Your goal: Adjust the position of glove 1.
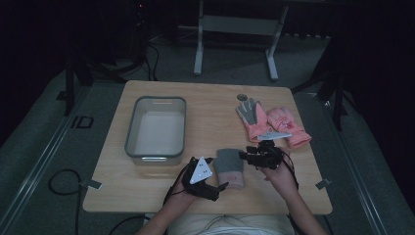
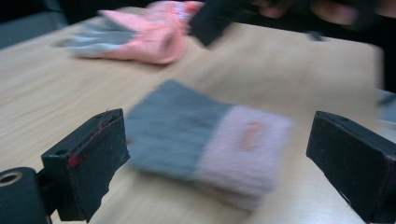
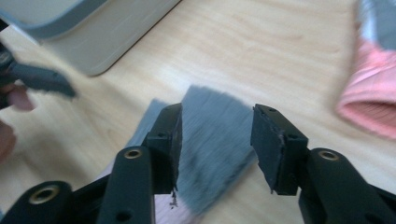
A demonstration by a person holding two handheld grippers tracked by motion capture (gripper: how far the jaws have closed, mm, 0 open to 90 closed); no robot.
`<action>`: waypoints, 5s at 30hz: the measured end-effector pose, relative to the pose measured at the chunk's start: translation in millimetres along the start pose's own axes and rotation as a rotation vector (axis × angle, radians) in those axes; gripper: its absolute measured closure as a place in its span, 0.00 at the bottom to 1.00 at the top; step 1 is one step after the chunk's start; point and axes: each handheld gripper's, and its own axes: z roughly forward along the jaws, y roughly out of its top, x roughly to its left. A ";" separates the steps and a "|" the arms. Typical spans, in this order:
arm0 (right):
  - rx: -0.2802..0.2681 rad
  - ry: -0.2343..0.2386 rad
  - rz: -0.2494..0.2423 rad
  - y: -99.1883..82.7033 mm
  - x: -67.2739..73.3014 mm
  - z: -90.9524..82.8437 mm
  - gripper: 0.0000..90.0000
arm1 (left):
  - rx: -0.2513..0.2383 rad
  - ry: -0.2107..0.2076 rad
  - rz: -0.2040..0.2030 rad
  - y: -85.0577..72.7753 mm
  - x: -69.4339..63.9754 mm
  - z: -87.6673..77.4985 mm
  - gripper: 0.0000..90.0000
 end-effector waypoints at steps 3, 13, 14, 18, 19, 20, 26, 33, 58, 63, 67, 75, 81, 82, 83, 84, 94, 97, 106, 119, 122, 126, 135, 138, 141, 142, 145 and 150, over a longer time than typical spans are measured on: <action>0.004 0.026 0.000 8.3 -7.7 -0.3 0.51 | 0.074 -0.102 0.038 6.1 -1.3 13.9 0.02; 0.092 0.006 0.062 6.1 -33.9 35.9 0.53 | 0.276 -0.071 0.366 -1.3 -16.1 45.4 0.29; 0.101 -0.003 0.068 3.8 -35.4 39.6 0.53 | 0.283 -0.070 0.378 -2.2 -16.9 46.4 0.30; 0.130 0.001 0.105 -5.2 -40.6 51.8 0.50 | 0.313 -0.039 0.433 -6.7 -20.7 49.8 0.38; 0.138 -0.004 0.108 -7.0 -41.0 54.5 0.48 | 0.316 -0.037 0.439 -6.3 -20.4 49.8 0.41; 0.142 -0.008 0.109 -8.2 -41.2 56.3 0.48 | 0.325 -0.032 0.441 -5.9 -19.5 50.1 0.44; 0.177 0.007 0.148 -18.5 -38.6 69.2 0.49 | 0.312 -0.082 0.346 -5.7 -8.2 49.3 0.59; 0.189 0.116 0.200 -11.8 -35.7 81.2 0.65 | 0.289 -0.202 0.200 -5.0 16.2 49.5 0.74; 0.009 0.168 0.087 56.0 -6.3 38.1 0.82 | 0.293 -0.220 0.180 68.1 63.6 1.4 0.77; -0.015 0.169 0.082 71.5 -2.3 37.0 0.82 | 0.307 -0.210 0.193 81.3 76.0 -8.7 0.77; -0.027 0.173 0.078 84.9 1.9 39.3 0.82 | 0.315 -0.194 0.198 88.6 85.4 -16.4 0.77; -0.044 0.176 0.056 112.3 11.8 41.3 0.82 | 0.323 -0.163 0.207 101.2 100.6 -30.9 0.77; -0.053 0.185 0.036 131.0 22.7 44.9 0.82 | 0.342 -0.143 0.221 108.6 112.2 -46.5 0.77; -0.053 0.186 0.029 134.9 25.2 46.1 0.82 | 0.345 -0.139 0.219 109.3 114.0 -49.0 0.77; -0.054 0.188 0.025 137.8 27.4 47.3 0.82 | 0.351 -0.137 0.219 109.7 115.4 -50.9 0.77; -0.053 0.191 0.022 139.8 29.2 48.2 0.82 | 0.359 -0.131 0.225 110.1 117.5 -53.9 0.77; -0.048 0.206 -0.022 163.1 53.8 65.6 0.82 | 0.383 -0.090 0.220 104.6 133.3 -78.0 0.77; -0.043 0.208 -0.025 166.6 59.0 69.8 0.82 | 0.389 -0.076 0.222 99.1 136.5 -84.0 0.77; -0.024 0.225 -0.057 183.0 81.8 93.5 0.82 | 0.403 -0.043 0.186 88.4 150.6 -104.4 0.77; 0.011 0.246 -0.109 205.9 117.7 137.9 0.82 | 0.442 0.014 0.140 63.8 174.1 -135.0 0.77; 0.026 0.259 -0.117 207.9 127.4 153.1 0.82 | 0.456 0.021 0.120 53.1 180.1 -142.4 0.77; 0.036 0.272 -0.114 209.8 133.0 165.1 0.82 | 0.455 0.034 0.114 43.9 184.3 -146.6 0.77; 0.066 0.252 -0.116 206.0 129.7 189.9 0.82 | 0.481 0.022 0.090 27.7 196.6 -135.5 0.77; 0.088 0.246 -0.104 200.5 126.0 198.4 0.82 | 0.504 0.014 0.070 19.5 199.3 -127.8 0.77; 0.111 0.236 -0.105 194.5 123.2 207.9 0.82 | 0.532 0.001 0.056 12.9 201.9 -119.7 0.77; 0.117 0.227 -0.107 192.7 122.8 211.4 0.82 | 0.542 -0.010 0.051 11.0 203.1 -117.0 0.77; 0.144 0.217 -0.100 186.6 120.4 223.2 0.82 | 0.592 -0.029 0.053 5.3 207.0 -107.2 0.77; 0.183 0.207 -0.085 181.2 115.9 234.8 0.82 | 0.642 -0.021 0.079 -1.1 210.6 -97.5 0.77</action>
